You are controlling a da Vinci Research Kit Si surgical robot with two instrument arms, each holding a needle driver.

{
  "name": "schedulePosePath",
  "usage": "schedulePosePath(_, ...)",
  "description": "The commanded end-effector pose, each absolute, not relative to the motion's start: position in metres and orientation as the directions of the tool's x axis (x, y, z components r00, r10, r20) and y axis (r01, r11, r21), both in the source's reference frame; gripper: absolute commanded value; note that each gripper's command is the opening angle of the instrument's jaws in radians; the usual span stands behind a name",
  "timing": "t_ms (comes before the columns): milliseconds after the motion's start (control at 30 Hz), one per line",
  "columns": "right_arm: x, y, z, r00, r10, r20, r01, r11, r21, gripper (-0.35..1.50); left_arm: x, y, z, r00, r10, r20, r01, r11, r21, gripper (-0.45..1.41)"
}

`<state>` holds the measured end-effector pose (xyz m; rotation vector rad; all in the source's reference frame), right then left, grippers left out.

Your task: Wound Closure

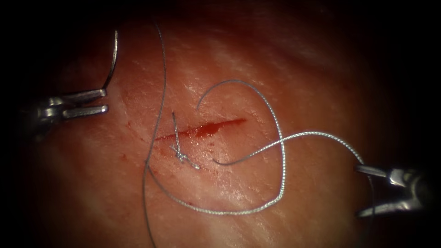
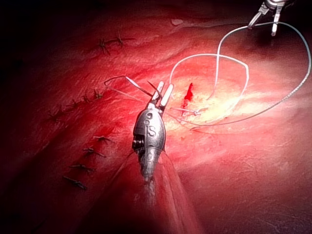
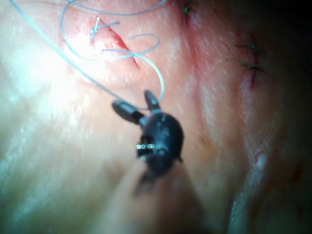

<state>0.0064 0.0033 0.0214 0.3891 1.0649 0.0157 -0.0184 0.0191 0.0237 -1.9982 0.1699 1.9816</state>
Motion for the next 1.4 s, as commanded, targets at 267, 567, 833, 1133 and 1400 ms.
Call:
schedulePosePath(267,0.0008,0.006,0.019,0.531,0.181,-0.828,0.238,0.906,0.351,1.48,-0.0183,0.019,0.025,0.029,0.138,-0.990,-0.306,-0.942,-0.140,-0.45)
schedulePosePath(567,0.0026,0.009,0.016,0.351,0.438,-0.828,0.172,0.839,0.516,1.33,-0.0183,0.019,0.025,0.023,0.139,-0.990,-0.311,-0.940,-0.139,-0.45)
schedulePosePath(833,0.0151,0.010,0.018,0.342,0.521,-0.782,-0.046,0.841,0.540,1.31,-0.0187,0.019,0.025,0.022,0.139,-0.990,-0.314,-0.939,-0.138,-0.45)
schedulePosePath(1133,0.0245,0.010,0.019,0.387,0.507,-0.770,-0.090,0.852,0.515,1.18,-0.0186,0.019,0.025,0.021,0.137,-0.990,-0.314,-0.939,-0.137,-0.45)
schedulePosePath(1400,0.0284,0.009,0.022,0.510,0.467,-0.722,-0.088,0.864,0.496,1.13,-0.0188,0.019,0.025,0.023,0.143,-0.990,-0.315,-0.938,-0.143,-0.45)
